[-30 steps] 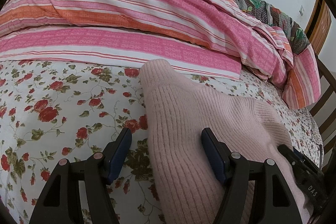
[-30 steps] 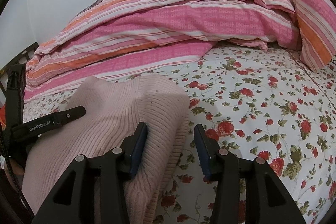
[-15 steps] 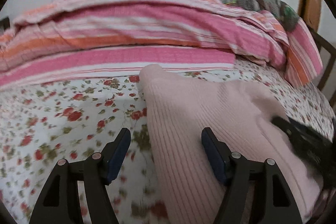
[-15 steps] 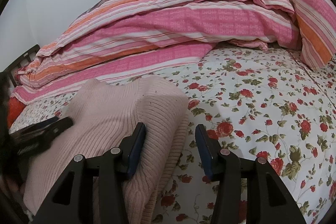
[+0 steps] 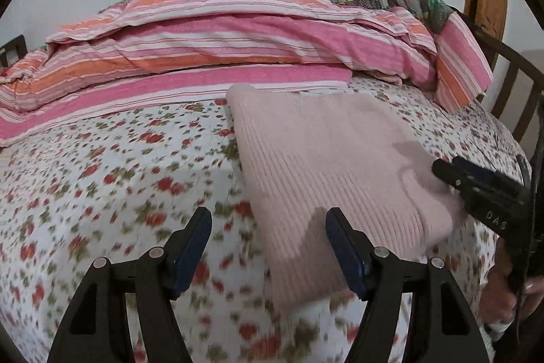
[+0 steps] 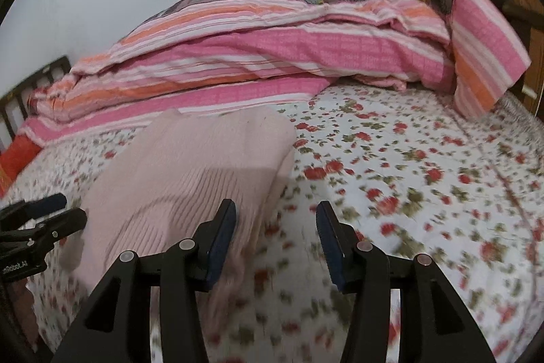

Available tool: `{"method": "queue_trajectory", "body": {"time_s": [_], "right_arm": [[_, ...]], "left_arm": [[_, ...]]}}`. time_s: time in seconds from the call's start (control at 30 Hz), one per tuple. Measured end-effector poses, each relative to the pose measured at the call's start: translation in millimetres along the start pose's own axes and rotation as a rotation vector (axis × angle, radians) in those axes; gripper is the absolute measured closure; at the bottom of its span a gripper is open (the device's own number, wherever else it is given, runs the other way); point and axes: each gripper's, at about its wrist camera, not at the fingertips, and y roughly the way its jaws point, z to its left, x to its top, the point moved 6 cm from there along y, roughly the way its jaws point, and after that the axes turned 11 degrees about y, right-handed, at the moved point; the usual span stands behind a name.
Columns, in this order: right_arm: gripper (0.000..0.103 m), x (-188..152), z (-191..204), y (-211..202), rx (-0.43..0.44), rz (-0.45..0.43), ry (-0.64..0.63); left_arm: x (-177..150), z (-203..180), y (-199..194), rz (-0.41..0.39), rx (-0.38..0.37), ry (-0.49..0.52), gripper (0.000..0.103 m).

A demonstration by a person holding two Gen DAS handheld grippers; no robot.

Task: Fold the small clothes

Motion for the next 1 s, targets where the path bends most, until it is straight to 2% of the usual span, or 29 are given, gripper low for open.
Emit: {"method": "queue_trajectory", "body": {"time_s": [0.2, 0.57, 0.8, 1.0], "right_arm": [[0.055, -13.8, 7.3, -40.0, -0.021, -0.024, -0.039], [0.053, -12.2, 19.6, -91.4, -0.017, -0.059, -0.032], [0.049, -8.7, 28.2, -107.2, -0.014, -0.085, -0.045], [0.048, -11.2, 28.4, -94.0, -0.012, -0.074, -0.044]], "left_arm": [[-11.1, 4.5, -34.2, -0.033, -0.017, -0.051, 0.035], [-10.4, 3.5, -88.6, -0.115, 0.035, -0.035, 0.035], [-9.8, 3.3, -98.6, -0.136, 0.047, -0.037, 0.035], [-10.0, 8.0, -83.2, -0.126, 0.063, -0.042, 0.035]]}}
